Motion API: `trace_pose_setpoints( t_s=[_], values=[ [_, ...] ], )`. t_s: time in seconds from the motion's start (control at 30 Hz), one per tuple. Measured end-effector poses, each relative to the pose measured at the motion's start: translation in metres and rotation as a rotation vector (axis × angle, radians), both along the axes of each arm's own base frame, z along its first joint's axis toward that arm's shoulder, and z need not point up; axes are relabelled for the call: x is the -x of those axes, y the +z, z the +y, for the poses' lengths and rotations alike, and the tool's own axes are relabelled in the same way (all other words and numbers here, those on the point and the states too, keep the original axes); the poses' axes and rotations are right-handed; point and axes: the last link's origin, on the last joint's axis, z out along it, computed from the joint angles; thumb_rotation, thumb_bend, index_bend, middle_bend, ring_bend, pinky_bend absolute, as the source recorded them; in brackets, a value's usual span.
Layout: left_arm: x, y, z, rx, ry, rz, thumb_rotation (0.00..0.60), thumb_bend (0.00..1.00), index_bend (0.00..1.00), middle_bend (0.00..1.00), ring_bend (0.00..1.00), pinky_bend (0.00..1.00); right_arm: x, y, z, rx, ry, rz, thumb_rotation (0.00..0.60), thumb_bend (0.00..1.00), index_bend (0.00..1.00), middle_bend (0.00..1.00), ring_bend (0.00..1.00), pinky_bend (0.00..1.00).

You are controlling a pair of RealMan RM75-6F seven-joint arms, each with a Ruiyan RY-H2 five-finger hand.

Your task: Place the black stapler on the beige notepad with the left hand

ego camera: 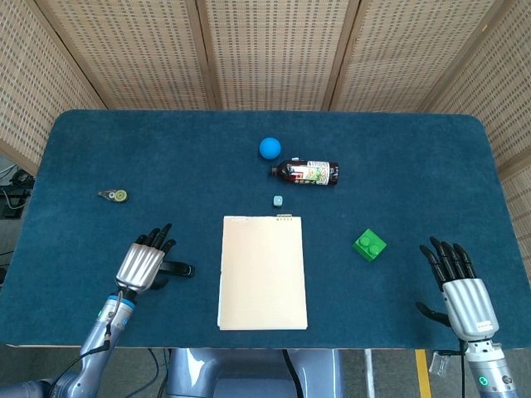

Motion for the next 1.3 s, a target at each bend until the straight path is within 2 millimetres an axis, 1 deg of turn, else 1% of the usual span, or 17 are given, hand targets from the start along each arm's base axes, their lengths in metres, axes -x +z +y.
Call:
trace_pose_setpoints(
  t_s=[0.13,0.2,0.4,0.47,0.5,0.57,0.63,0.8,1.0,1.17,1.3],
  values=[
    [-0.003,-0.01,-0.001,0.015,0.003,0.009,0.6,0.24,0.29,0.08,0.15,0.28,0.0,0.002,0.0,0.003,0.002,-0.004,0.6,0.14,0.0,0.0,0.0,0.0],
    [-0.004,-0.014,0.0,0.018,0.003,0.013,0.6,0.26,0.32,0.1,0.16,0.29,0.0,0.002,0.0,0.005,0.001,-0.008,0.6,0.14,0.0,0.0,0.0,0.0],
    [-0.006,-0.027,0.002,0.018,-0.002,0.03,0.6,0.48,0.49,0.25,0.29,0.41,0.001,0.005,-0.001,0.01,-0.002,-0.015,0.6,0.14,0.0,0.0,0.0,0.0],
    [-0.006,-0.032,0.003,0.014,-0.005,0.037,0.6,0.56,0.59,0.34,0.37,0.47,0.001,0.006,-0.001,0.012,-0.002,-0.017,0.6,0.14,0.0,0.0,0.0,0.0],
    [-0.006,-0.033,0.003,0.011,-0.007,0.04,0.6,0.59,0.63,0.38,0.4,0.49,0.001,0.006,-0.001,0.013,-0.002,-0.018,0.6,0.14,0.0,0.0,0.0,0.0],
    [-0.007,-0.036,0.003,0.001,-0.017,0.045,0.6,0.68,0.76,0.49,0.49,0.55,0.001,0.006,-0.001,0.014,-0.003,-0.02,0.6,0.14,0.0,0.0,0.0,0.0],
    [-0.009,-0.038,0.004,-0.01,-0.034,0.045,0.6,0.72,0.81,0.54,0.53,0.58,0.001,0.007,-0.001,0.015,-0.002,-0.021,0.6,0.14,0.0,0.0,0.0,0.0],
    [-0.017,-0.039,0.005,-0.018,-0.092,0.026,0.6,0.73,0.84,0.57,0.56,0.59,0.001,0.007,-0.001,0.016,-0.002,-0.021,0.6,0.14,0.0,0.0,0.0,0.0],
    [-0.036,-0.034,0.012,-0.012,-0.222,-0.005,0.6,0.73,0.85,0.58,0.56,0.59,0.001,0.008,-0.001,0.021,-0.004,-0.028,0.6,0.14,0.0,0.0,0.0,0.0],
    [-0.056,-0.031,0.021,0.0,-0.347,-0.005,0.6,0.72,0.84,0.58,0.56,0.59,0.001,0.01,-0.001,0.026,-0.004,-0.038,0.6,0.14,0.0,0.0,0.0,0.0],
    [-0.074,-0.036,0.028,0.02,-0.387,-0.003,0.6,0.72,0.84,0.58,0.56,0.58,0.002,0.012,-0.001,0.026,-0.008,-0.051,0.6,0.14,0.0,0.0,0.0,0.0]
  ],
)
